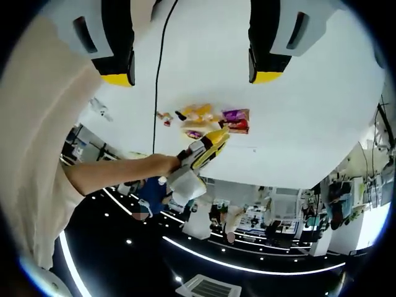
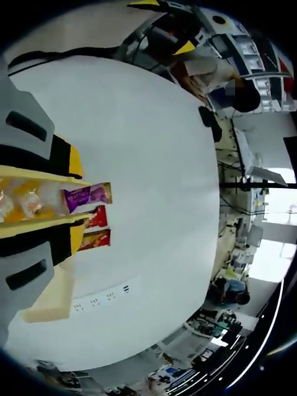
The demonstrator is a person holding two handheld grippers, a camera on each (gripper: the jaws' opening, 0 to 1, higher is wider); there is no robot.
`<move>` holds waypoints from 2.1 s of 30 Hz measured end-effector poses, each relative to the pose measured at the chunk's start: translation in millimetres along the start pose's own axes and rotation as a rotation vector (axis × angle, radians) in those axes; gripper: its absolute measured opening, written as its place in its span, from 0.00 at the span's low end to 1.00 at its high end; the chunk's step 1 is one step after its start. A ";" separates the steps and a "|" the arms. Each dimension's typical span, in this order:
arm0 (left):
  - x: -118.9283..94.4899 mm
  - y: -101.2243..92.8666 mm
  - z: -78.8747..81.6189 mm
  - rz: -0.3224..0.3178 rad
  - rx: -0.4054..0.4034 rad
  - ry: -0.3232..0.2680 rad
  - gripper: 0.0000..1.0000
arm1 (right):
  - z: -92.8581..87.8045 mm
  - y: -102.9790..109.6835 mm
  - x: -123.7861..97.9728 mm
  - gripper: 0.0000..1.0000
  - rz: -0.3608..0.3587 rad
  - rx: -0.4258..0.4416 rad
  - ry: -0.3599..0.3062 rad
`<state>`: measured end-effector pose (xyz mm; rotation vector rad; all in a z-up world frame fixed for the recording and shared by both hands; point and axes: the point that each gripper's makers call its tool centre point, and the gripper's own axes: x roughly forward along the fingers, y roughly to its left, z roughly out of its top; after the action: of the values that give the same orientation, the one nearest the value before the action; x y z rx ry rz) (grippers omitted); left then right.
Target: Place the target food into the container with the food tongs after gripping and lifting it, then release it inside without dropping or visibly crushing the food.
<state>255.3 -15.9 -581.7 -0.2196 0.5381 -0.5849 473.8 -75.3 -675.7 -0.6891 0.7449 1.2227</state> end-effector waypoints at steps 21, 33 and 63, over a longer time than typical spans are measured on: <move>-4.6 10.1 -4.5 0.025 -0.024 0.005 0.75 | -7.6 10.7 24.5 0.26 0.035 -0.067 0.060; -4.4 16.5 -9.9 0.037 -0.040 0.014 0.75 | -14.7 12.7 36.3 0.26 0.049 -0.061 0.089; 2.9 26.7 -4.9 0.043 -0.117 -0.015 0.75 | -19.1 10.5 60.6 0.27 0.079 -0.085 0.114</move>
<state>267.2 4.0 -596.2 -0.3224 0.5619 -0.5102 471.6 -54.3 -736.6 -0.8108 0.8243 1.3007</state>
